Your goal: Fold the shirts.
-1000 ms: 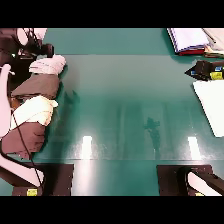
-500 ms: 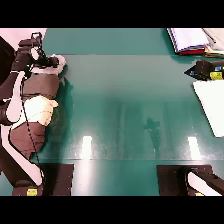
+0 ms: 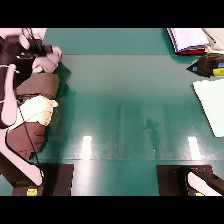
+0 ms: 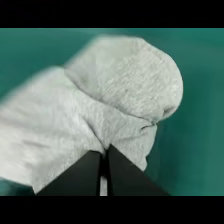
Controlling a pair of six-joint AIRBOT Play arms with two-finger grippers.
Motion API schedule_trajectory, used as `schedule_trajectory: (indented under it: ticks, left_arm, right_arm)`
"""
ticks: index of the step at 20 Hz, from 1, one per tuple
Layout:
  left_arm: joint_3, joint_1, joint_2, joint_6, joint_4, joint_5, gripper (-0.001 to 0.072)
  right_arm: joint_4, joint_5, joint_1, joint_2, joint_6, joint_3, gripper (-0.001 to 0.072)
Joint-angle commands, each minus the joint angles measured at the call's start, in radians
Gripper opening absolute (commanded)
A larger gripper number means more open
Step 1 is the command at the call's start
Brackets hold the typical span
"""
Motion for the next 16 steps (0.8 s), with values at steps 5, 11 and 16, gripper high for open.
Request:
schedule_trajectory:
  ticks: [5,11,16]
  left_arm:
    - [0.032,-0.188,0.482,0.160,0.004,-0.238,0.0020]
    - [-0.116,-0.518,0.568,0.148,-0.001,-0.468,0.0021]
    - [-0.472,-0.686,0.568,0.150,-0.209,-0.253,0.0552]
  right_arm:
    - [-0.008,0.005,0.000,0.000,-0.001,0.263,0.0013]
    - [-0.008,0.061,0.000,0.000,-0.001,0.353,0.0014]
    - [-0.008,0.138,0.000,0.001,-0.001,0.360,0.0013]
